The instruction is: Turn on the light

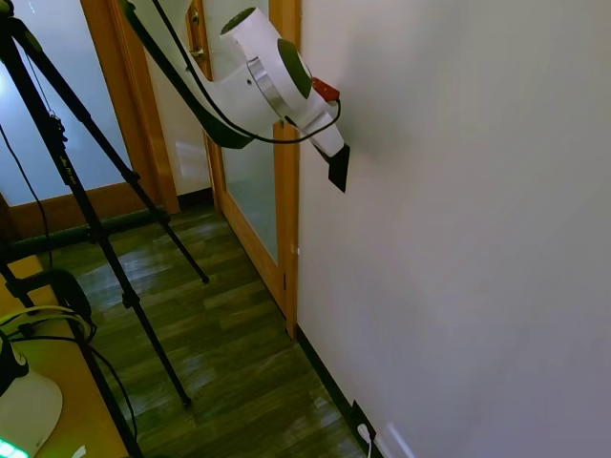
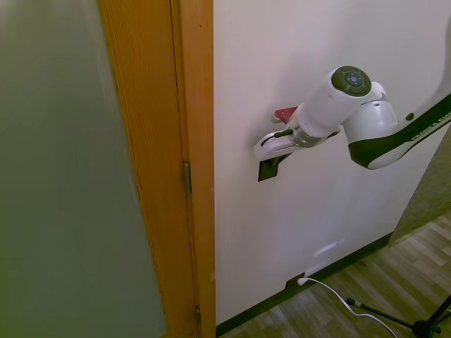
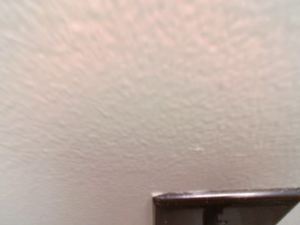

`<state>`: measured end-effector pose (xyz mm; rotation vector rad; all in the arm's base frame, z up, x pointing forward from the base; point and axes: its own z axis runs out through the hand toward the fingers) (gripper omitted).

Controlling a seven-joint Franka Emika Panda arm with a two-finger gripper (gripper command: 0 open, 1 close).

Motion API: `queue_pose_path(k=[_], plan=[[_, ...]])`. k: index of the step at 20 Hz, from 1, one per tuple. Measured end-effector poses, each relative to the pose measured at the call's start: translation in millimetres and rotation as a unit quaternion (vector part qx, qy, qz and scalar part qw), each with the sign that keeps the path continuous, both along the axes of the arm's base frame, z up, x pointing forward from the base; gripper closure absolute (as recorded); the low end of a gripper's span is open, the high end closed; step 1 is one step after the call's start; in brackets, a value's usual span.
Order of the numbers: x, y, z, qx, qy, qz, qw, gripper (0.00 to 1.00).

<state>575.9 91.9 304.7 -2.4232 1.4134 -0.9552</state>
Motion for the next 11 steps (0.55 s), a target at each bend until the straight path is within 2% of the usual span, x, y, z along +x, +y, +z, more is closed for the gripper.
queue_pose_path(k=[2, 8, 11], plan=[[-6, 3, 8, 0.002, -0.004, 0.003, 1.0, 0.0], [-22, 4, -12, -0.001, 0.014, 0.013, 0.9998, 0.0], [-31, 6, -11, 0.002, 0.0, 0.01, 0.9999, 0.0]])
